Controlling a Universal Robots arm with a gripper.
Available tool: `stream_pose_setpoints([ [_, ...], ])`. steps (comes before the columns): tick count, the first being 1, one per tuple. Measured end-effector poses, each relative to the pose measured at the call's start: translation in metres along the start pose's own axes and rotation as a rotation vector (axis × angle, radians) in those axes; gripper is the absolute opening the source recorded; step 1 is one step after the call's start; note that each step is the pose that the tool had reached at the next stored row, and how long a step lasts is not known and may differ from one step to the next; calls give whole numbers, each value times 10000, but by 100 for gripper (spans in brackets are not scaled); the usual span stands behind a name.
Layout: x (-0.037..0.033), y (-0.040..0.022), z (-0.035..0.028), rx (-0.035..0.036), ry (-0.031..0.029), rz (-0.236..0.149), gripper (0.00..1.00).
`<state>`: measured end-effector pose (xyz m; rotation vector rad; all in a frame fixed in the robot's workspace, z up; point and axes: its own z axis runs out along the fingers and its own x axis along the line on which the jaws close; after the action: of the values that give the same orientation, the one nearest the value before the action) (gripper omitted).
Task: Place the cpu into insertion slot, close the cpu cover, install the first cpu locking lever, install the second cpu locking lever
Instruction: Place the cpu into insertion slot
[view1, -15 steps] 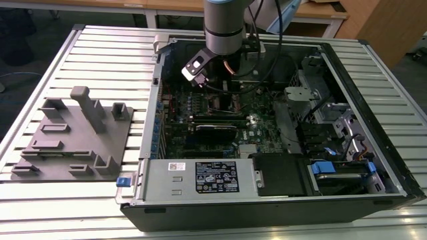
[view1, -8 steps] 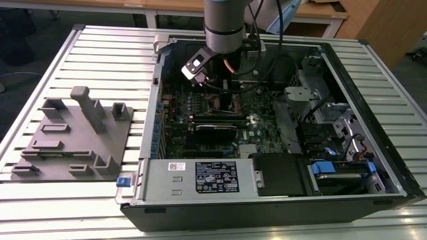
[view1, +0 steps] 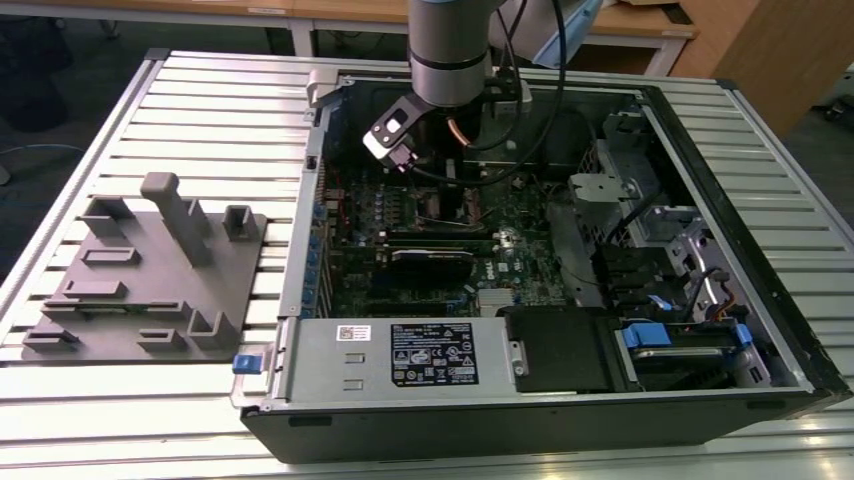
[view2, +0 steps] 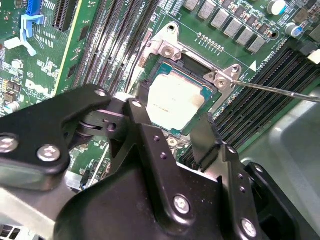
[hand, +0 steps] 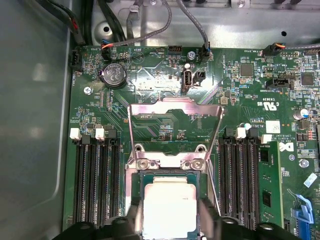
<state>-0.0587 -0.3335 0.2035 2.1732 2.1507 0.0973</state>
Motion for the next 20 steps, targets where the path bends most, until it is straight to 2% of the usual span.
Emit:
stream_pose_setpoints([
  [2,0,0,-1,0,0,0,47],
  [3,0,0,-1,0,0,0,47],
  [5,0,0,-2,0,-1,-1,35],
  [6,0,0,-2,0,0,0,35],
  [8,0,0,-2,0,0,0,24],
  [9,0,0,-3,0,-1,0,24],
  [11,0,0,-3,0,0,0,12],
  [18,0,1,-5,0,0,-1,10],
  [19,0,1,-6,28,-1,-3,10],
  [20,0,1,-5,96,-3,-3,10],
])
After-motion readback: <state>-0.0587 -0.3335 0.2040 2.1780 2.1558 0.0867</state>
